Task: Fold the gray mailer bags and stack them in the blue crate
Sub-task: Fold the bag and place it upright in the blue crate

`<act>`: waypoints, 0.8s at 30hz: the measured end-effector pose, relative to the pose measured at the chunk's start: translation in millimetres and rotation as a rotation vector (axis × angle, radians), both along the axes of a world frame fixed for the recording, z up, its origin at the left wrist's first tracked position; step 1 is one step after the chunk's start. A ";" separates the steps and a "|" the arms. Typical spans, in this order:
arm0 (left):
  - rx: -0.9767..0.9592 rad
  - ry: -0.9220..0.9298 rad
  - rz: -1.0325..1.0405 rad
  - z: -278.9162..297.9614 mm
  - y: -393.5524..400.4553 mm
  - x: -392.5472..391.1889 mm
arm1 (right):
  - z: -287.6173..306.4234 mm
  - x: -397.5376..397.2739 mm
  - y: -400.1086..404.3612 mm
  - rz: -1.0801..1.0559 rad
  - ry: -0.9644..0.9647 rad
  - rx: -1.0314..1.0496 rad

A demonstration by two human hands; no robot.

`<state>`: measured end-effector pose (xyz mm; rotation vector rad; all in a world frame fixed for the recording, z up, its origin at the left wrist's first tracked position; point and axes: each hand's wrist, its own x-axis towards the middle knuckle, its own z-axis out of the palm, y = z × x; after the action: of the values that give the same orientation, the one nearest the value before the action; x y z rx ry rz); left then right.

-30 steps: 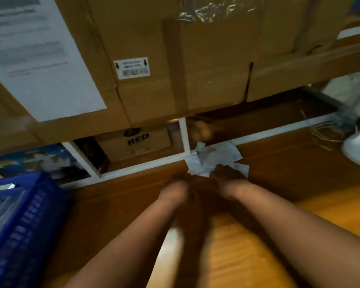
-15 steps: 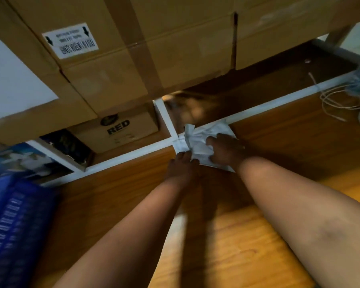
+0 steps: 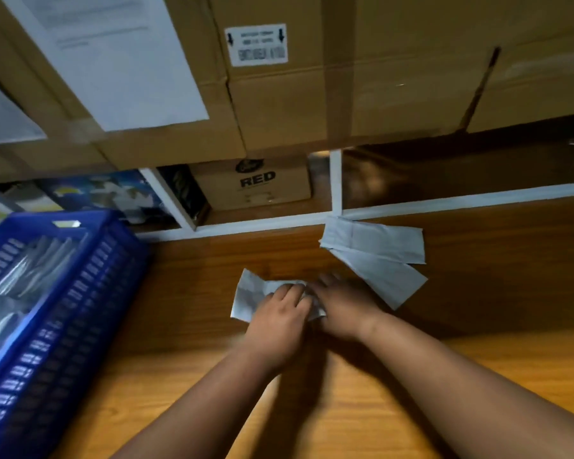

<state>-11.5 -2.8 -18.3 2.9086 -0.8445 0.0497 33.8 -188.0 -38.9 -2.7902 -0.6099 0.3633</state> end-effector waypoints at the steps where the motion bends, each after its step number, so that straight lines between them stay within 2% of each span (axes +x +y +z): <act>1: -0.013 0.021 0.037 -11.0 16.7 -9.1 | -4.4 -8.5 14.3 0.035 -0.007 -0.002; 7: -0.035 0.061 0.181 -59.1 101.0 -63.7 | -23.3 -49.1 70.7 0.234 0.010 0.025; 10: 0.041 0.128 0.245 -71.9 128.2 -84.1 | -33.1 -61.0 76.3 0.264 0.033 0.053; 13: 0.060 0.145 0.224 -81.8 143.4 -98.5 | -31.3 -74.5 76.9 0.261 0.004 0.058; 16: 0.000 0.119 0.220 -83.5 148.5 -102.2 | -28.7 -87.0 79.0 0.190 -0.040 0.064; 21: -0.099 0.112 0.249 -67.2 128.9 -79.2 | -22.8 -74.6 99.1 -0.081 -0.078 0.223; 24: -0.109 0.109 0.287 -62.9 111.7 -54.8 | -14.9 -53.8 112.1 -0.119 -0.181 0.127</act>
<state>-66.3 108.9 -81.2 2.8740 -0.3914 -0.0377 -20.0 -75.9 -53.7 -2.7384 -0.4836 0.0456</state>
